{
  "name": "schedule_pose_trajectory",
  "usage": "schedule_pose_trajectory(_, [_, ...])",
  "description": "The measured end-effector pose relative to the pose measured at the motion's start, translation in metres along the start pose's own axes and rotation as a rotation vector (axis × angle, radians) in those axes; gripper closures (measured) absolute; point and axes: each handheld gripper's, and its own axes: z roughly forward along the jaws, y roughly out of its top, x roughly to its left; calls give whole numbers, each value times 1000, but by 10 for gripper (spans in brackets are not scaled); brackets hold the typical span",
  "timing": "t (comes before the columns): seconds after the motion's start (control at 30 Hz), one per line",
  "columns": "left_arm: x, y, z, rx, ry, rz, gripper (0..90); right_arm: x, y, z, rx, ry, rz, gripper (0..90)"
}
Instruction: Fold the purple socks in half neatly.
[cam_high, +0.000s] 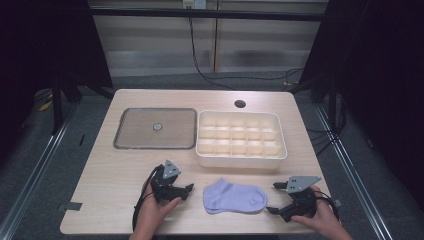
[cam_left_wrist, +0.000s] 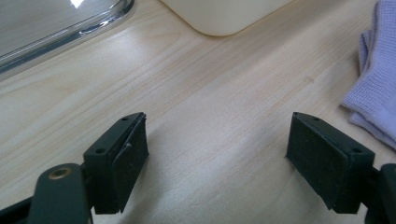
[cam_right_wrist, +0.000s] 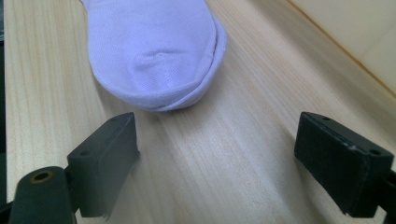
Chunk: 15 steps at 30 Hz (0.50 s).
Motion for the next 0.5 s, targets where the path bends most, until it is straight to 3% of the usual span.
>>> schedule_pose_trajectory(0.5, [0, -1, -1, -2, -1, -4, 200, 0, 0, 0, 0, 0, 1, 128])
